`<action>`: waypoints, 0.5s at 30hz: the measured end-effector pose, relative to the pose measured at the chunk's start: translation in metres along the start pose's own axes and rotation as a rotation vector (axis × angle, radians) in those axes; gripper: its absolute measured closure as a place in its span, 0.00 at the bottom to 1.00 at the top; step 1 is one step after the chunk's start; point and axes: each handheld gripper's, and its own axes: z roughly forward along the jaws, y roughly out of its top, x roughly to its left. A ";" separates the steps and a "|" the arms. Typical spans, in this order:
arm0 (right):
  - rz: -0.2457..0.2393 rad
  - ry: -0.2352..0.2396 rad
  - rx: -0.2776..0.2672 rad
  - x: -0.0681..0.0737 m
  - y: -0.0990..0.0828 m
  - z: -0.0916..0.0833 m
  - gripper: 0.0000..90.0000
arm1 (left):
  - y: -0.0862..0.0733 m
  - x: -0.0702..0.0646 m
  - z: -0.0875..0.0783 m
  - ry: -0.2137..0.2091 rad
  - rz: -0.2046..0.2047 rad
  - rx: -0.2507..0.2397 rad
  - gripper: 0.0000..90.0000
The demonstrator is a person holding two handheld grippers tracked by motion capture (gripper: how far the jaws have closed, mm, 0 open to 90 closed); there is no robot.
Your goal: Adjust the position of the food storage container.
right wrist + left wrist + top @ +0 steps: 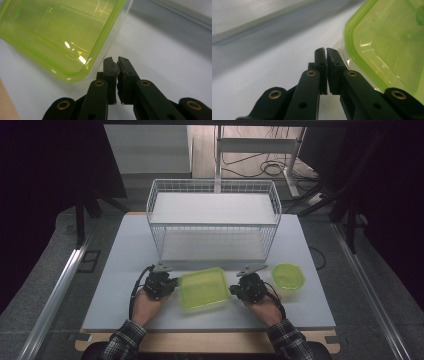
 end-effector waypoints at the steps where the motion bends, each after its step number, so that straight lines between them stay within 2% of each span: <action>1: -0.010 0.000 0.005 0.002 -0.001 0.000 0.93 | 0.000 -0.001 0.001 0.002 0.008 0.012 0.97; 2: -0.010 -0.005 0.011 0.004 -0.002 0.000 0.92 | 0.000 -0.001 0.003 0.022 0.023 0.026 0.96; 4: -0.016 -0.018 0.017 0.004 -0.002 0.001 0.92 | -0.001 0.001 0.003 0.038 0.014 0.032 0.95; 7: 0.007 -0.005 0.002 0.000 -0.002 0.001 0.91 | -0.005 0.004 -0.001 0.006 -0.019 0.020 0.95; 9: 0.004 -0.005 -0.002 -0.001 -0.002 0.001 0.91 | -0.008 0.002 -0.004 -0.021 -0.031 0.021 0.95; 12: 0.012 0.000 0.004 -0.001 -0.002 0.002 0.91 | -0.014 -0.007 -0.006 -0.038 -0.019 0.045 0.96; 15: 0.003 -0.016 0.014 0.000 -0.003 0.002 0.92 | -0.020 -0.018 -0.011 -0.058 -0.016 0.057 0.96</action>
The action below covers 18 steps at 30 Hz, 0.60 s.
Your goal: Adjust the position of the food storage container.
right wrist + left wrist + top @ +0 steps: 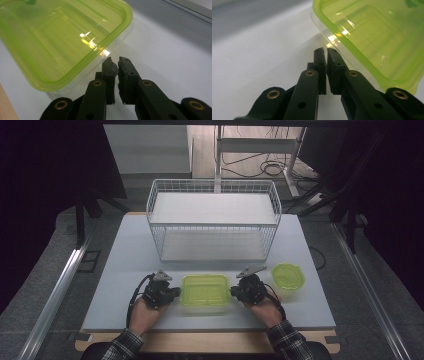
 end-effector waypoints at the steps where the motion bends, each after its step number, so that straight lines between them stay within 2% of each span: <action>1: 0.001 -0.002 0.001 -0.001 0.000 0.000 0.92 | -0.002 -0.004 0.000 -0.009 0.005 0.005 0.96; 3: 0.001 -0.007 0.002 -0.002 -0.001 0.000 0.92 | -0.004 -0.009 0.000 -0.007 0.030 0.020 0.95; 5: 0.012 -0.010 0.001 -0.003 -0.001 -0.002 0.91 | -0.006 -0.009 -0.002 0.020 0.045 0.027 0.93; 7: 0.001 -0.032 -0.011 -0.004 -0.002 -0.009 0.91 | -0.008 -0.003 -0.010 0.054 0.040 0.015 0.91; 9: 0.010 -0.030 -0.034 -0.006 -0.005 -0.017 0.89 | -0.011 0.002 -0.019 0.044 0.021 -0.021 0.87; 13: 0.013 -0.024 -0.083 -0.007 -0.016 -0.034 0.79 | -0.021 0.006 -0.033 0.048 0.016 -0.075 0.62; 14: 0.015 -0.024 -0.099 -0.007 -0.020 -0.038 0.74 | -0.023 0.006 -0.034 0.052 0.014 -0.078 0.53; 18: 0.021 -0.039 -0.129 -0.005 -0.027 -0.045 0.53 | -0.032 0.004 -0.042 0.074 0.020 -0.085 0.32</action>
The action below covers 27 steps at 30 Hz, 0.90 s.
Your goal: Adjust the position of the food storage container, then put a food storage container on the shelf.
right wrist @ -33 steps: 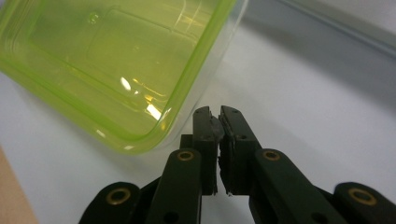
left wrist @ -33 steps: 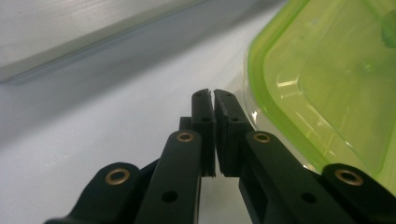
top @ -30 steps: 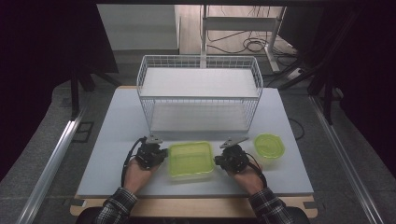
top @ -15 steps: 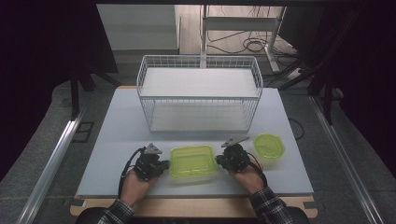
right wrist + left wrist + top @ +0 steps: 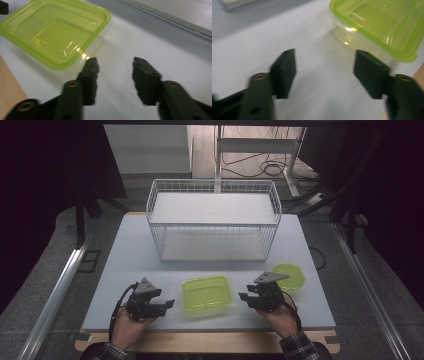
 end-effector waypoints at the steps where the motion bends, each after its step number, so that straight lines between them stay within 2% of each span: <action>1: 0.000 -0.006 -0.007 0.000 -0.001 -0.001 0.49 | -0.001 0.000 -0.001 0.004 0.001 -0.008 0.26; 6: 0.017 0.019 -0.017 -0.001 -0.003 0.000 0.32 | -0.008 0.000 -0.005 0.023 0.026 -0.027 0.10; 11: 0.036 0.055 -0.039 -0.003 -0.003 0.002 0.21 | -0.011 0.000 -0.002 0.045 0.069 -0.024 0.06; 15: 0.044 0.080 -0.047 -0.002 -0.002 0.004 0.16 | -0.011 -0.003 0.000 0.054 0.110 -0.035 0.05; 24: 0.069 0.138 -0.019 0.000 0.005 0.011 0.06 | -0.013 -0.009 0.005 0.075 0.167 -0.022 0.03; 27: 0.101 0.153 0.011 0.001 0.008 0.016 0.06 | -0.013 -0.009 0.005 0.085 0.175 -0.023 0.03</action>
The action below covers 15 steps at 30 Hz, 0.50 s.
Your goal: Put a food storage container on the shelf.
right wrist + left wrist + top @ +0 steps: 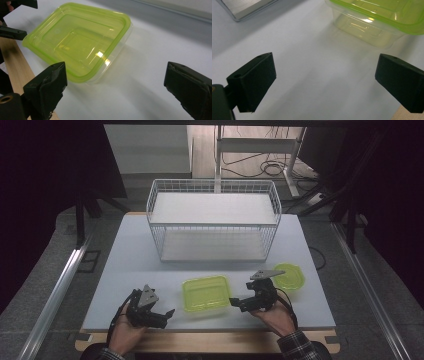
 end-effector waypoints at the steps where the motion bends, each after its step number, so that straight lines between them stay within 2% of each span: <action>1: 0.013 0.004 0.012 0.000 0.001 0.002 0.09 | 0.000 0.000 0.000 0.001 -0.001 -0.002 0.03; 9: 0.100 0.082 0.007 -0.003 0.013 0.014 0.39 | -0.001 0.000 0.000 0.008 -0.002 0.000 0.04; 12: 0.120 0.080 0.027 -0.005 0.019 0.023 0.49 | -0.001 0.001 0.000 0.010 0.002 0.003 0.04; 15: 0.165 0.083 0.041 -0.011 0.022 0.029 0.57 | -0.001 0.001 -0.001 0.008 0.000 -0.001 0.04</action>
